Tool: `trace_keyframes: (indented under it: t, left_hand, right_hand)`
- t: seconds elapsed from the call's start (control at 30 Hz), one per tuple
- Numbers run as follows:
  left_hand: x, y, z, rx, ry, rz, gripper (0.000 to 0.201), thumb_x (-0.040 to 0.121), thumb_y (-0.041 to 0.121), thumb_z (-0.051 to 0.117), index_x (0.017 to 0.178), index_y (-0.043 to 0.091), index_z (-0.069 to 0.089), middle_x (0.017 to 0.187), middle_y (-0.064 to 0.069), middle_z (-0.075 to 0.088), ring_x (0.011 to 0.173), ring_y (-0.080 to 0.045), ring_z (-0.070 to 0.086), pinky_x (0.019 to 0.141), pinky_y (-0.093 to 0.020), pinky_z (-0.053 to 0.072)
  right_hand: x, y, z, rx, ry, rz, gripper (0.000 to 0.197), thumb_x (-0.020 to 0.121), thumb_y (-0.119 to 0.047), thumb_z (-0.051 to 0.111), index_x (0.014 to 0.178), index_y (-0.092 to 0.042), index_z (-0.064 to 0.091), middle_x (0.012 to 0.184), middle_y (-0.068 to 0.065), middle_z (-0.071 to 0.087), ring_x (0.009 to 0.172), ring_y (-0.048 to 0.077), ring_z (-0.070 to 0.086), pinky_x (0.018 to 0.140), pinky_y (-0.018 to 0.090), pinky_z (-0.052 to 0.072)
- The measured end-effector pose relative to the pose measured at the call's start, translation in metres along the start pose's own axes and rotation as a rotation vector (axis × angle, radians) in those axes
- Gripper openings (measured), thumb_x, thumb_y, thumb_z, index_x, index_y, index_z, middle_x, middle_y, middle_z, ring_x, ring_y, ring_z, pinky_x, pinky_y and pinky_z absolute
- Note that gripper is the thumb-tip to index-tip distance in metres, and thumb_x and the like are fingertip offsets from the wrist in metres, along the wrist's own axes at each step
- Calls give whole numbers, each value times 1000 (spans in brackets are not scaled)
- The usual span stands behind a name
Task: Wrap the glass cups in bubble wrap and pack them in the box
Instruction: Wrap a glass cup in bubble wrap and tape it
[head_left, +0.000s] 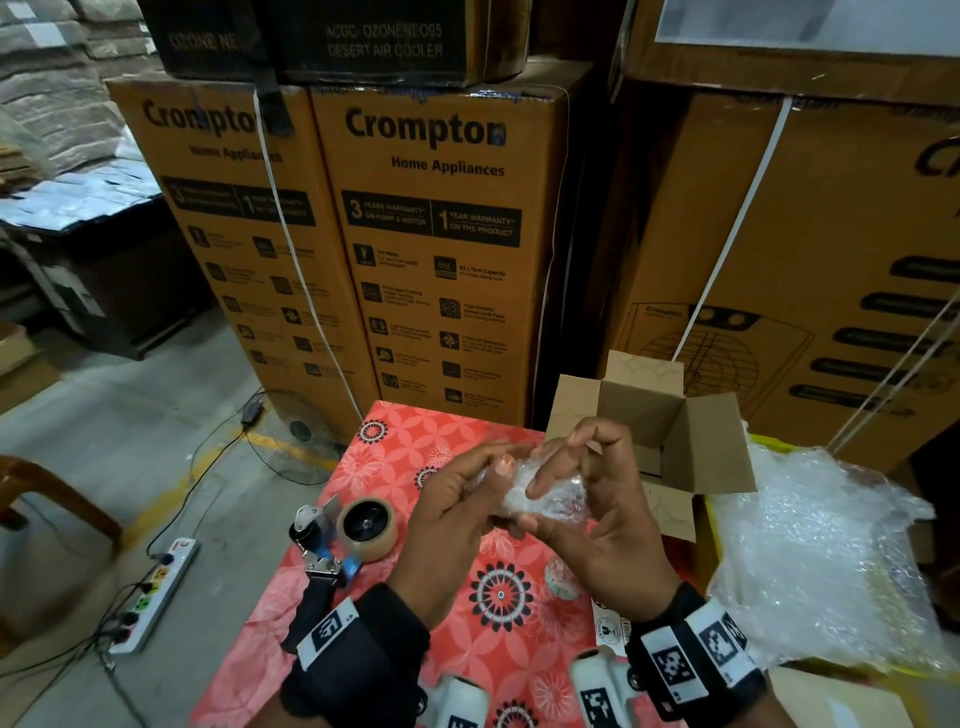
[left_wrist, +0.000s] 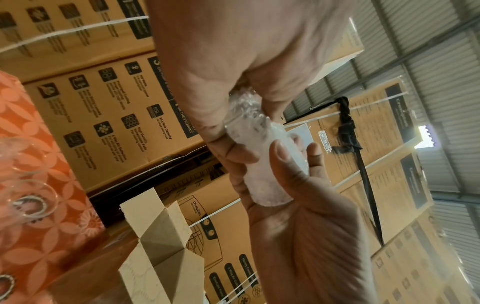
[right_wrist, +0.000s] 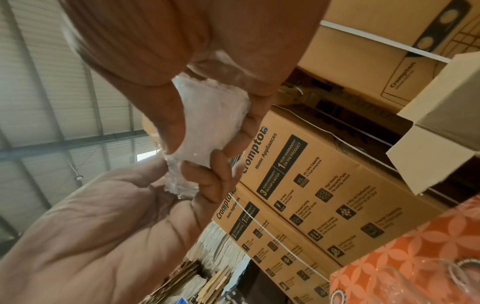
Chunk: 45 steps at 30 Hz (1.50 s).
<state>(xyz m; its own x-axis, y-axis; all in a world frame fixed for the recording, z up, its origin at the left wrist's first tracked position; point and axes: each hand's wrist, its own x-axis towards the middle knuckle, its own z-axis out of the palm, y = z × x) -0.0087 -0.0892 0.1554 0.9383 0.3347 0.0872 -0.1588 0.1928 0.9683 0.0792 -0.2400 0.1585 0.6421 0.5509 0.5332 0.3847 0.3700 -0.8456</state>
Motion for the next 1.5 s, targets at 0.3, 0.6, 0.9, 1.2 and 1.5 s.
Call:
trace_keyframes:
  t: [0.3, 0.6, 0.9, 1.2, 1.5]
  left_hand:
    - [1, -6, -6, 69, 17, 21, 39, 107, 41, 61, 146, 32, 60, 116, -19, 71, 105, -23, 72, 100, -42, 58]
    - [-4, -5, -15, 171, -29, 68, 30, 109, 36, 57, 133, 19, 63, 108, -2, 74, 104, -21, 71, 91, -43, 58]
    - [-11, -13, -28, 277, -174, -13, 40, 112, 28, 51, 153, 27, 50, 128, 2, 68, 84, -29, 71, 77, -44, 61]
    - [-45, -36, -86, 378, -478, -322, 46, 109, 35, 60, 151, 27, 43, 114, 4, 69, 91, -27, 70, 75, -43, 57]
    - [-61, -42, -116, 333, -462, -380, 52, 100, 14, 74, 147, 22, 53, 140, 5, 62, 133, -12, 58, 110, -32, 48]
  right_hand:
    - [-2, 3, 6, -153, 40, 98, 106, 77, -1, 90, 154, -8, 18, 150, -15, 38, 144, 20, 47, 110, 34, 51]
    - [1, 6, 7, -107, -29, 193, 38, 92, -10, 80, 125, -7, 60, 124, 12, 64, 116, 30, 66, 91, 43, 60]
    - [-4, 21, 24, -194, -58, 163, 17, 104, -12, 57, 109, -10, 73, 122, 13, 55, 111, 19, 65, 86, 25, 57]
    - [-36, 56, 44, -61, -384, 412, 18, 107, -14, 57, 102, -3, 70, 112, 11, 52, 110, 25, 60, 99, 35, 49]
    - [-29, 71, 73, 38, -660, 504, 19, 106, -14, 58, 99, -25, 72, 116, 2, 51, 113, 20, 55, 105, 27, 40]
